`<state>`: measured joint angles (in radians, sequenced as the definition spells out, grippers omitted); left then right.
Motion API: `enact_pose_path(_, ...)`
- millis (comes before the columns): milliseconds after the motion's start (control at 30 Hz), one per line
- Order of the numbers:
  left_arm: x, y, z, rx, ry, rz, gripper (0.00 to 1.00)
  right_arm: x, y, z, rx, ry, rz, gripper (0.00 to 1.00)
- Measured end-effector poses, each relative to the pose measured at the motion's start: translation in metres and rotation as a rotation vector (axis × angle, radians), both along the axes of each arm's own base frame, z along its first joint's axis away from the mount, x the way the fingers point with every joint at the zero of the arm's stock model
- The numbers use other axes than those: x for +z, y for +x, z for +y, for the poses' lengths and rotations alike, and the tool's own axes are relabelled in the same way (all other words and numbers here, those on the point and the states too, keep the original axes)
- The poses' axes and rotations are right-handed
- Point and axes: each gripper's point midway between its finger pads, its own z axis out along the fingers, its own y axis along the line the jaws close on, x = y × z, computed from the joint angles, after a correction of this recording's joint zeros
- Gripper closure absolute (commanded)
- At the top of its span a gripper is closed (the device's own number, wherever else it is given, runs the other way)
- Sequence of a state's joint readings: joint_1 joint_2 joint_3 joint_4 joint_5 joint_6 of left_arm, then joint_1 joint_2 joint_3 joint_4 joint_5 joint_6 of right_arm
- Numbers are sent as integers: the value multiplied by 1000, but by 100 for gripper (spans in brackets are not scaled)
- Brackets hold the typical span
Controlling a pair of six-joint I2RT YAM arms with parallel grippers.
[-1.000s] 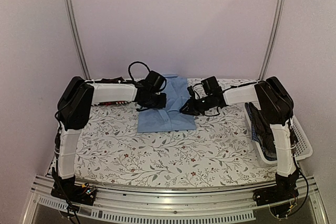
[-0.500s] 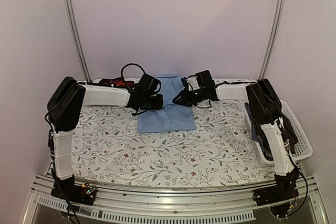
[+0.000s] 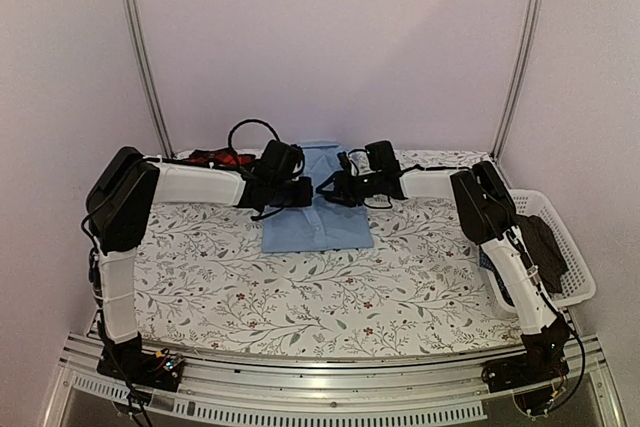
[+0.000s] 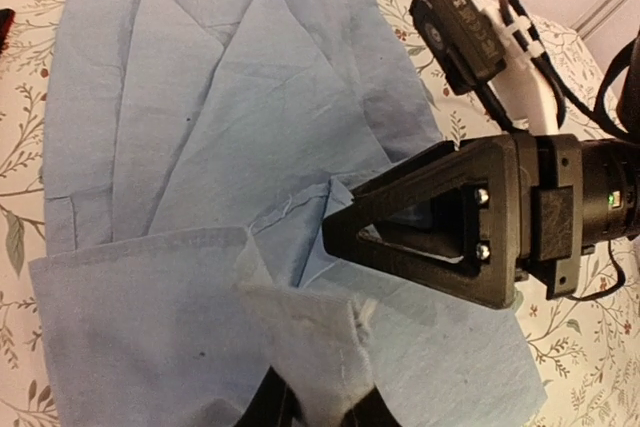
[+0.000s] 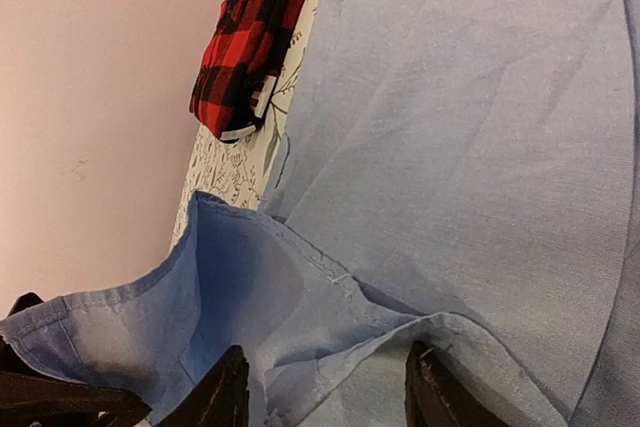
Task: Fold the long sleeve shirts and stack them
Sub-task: Adjust the 2/3-rectangle-folded shirt at the center of the board.
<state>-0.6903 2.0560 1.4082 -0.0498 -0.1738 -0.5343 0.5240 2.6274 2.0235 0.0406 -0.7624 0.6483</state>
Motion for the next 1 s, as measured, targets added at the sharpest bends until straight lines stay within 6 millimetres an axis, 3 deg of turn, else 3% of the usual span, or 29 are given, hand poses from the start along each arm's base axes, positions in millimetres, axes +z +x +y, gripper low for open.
enact_pose_path(133, 2, 1, -2, -9, -9, -10, 87, 12, 3, 4, -3, 45, 5, 34)
enact_pose_path(267, 6, 3, -5, -17, -19, -28, 83, 26, 7, 8, -7, 89, -6, 30)
enact_pose_path(433, 9, 3, -10, -48, -25, -41, 79, 25, 9, 8, -20, 110, 15, 24)
enact_pose_path(667, 7, 10, -18, -77, -53, -36, 75, 27, 28, -14, -72, 124, 34, 17)
enact_pose_path(767, 0, 16, -19, -88, -64, -27, 63, 31, 43, -34, -111, 128, 33, 16)
enact_pose_path(833, -6, 20, -18, -93, -67, -20, 47, 37, 50, -49, -138, 127, 31, 16)
enact_pose_path(1000, -8, 36, -15, -100, -84, -14, 24, 54, 47, -81, -191, 75, 20, 16)
